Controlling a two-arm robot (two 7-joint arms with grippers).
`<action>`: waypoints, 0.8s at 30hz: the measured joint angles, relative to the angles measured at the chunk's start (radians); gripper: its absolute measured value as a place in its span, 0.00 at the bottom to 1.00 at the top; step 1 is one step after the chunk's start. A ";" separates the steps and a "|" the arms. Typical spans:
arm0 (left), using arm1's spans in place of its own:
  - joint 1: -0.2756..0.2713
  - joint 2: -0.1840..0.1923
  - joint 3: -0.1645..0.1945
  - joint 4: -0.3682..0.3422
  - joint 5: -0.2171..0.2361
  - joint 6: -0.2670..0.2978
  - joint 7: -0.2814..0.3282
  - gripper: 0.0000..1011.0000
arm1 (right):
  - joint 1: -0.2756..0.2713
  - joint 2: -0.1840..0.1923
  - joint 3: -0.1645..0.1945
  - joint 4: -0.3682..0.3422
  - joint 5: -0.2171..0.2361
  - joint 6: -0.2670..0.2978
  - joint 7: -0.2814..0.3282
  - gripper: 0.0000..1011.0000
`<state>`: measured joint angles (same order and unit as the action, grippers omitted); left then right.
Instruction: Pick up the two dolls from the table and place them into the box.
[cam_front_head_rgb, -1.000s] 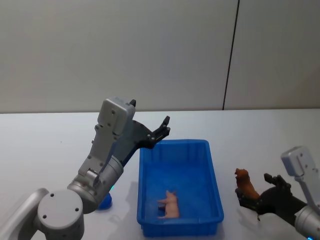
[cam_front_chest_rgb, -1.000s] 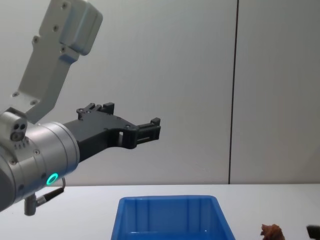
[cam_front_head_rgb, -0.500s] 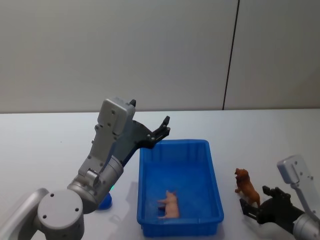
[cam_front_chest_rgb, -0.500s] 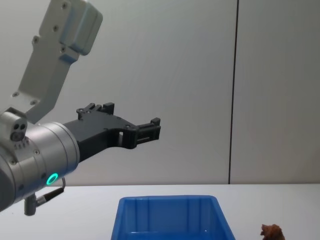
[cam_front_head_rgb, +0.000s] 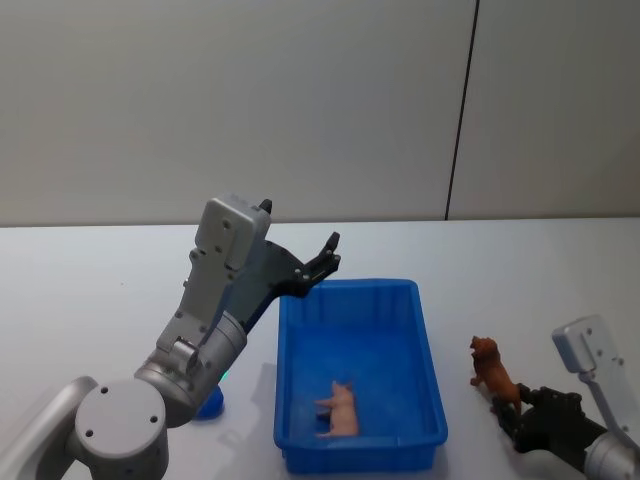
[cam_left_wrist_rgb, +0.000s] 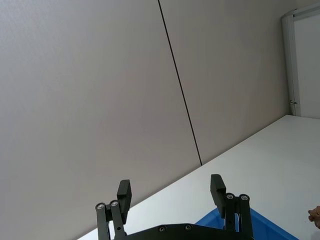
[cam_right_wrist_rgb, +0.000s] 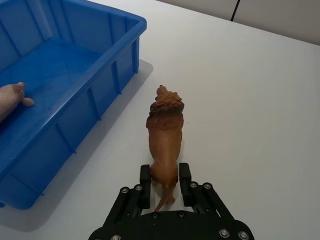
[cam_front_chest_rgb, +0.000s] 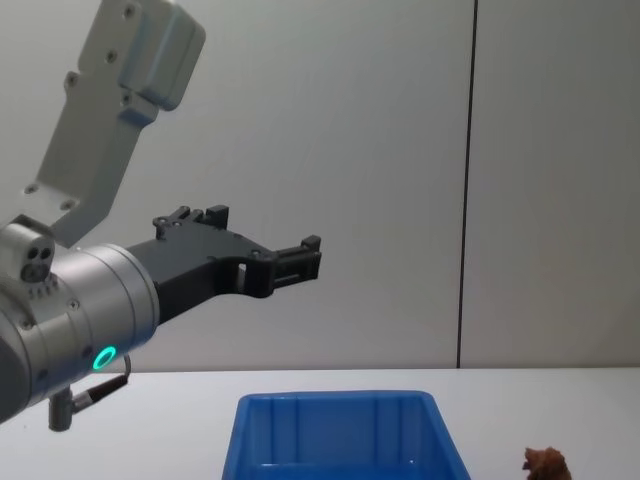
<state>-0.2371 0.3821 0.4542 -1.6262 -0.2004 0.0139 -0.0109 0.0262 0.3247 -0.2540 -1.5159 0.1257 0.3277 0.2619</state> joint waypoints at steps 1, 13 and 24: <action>0.000 0.000 0.000 0.000 0.000 0.000 0.000 0.99 | -0.001 0.000 0.000 0.000 0.000 -0.002 -0.001 0.34; 0.000 0.000 0.000 0.000 0.000 0.000 0.000 0.99 | -0.004 -0.002 0.000 -0.029 0.003 -0.061 -0.008 0.28; 0.000 0.000 0.000 0.000 0.000 0.000 0.000 0.99 | 0.018 -0.018 -0.011 -0.083 -0.006 -0.138 0.037 0.28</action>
<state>-0.2371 0.3821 0.4542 -1.6262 -0.2004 0.0139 -0.0109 0.0439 0.3067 -0.2646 -1.5991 0.1195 0.1895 0.2987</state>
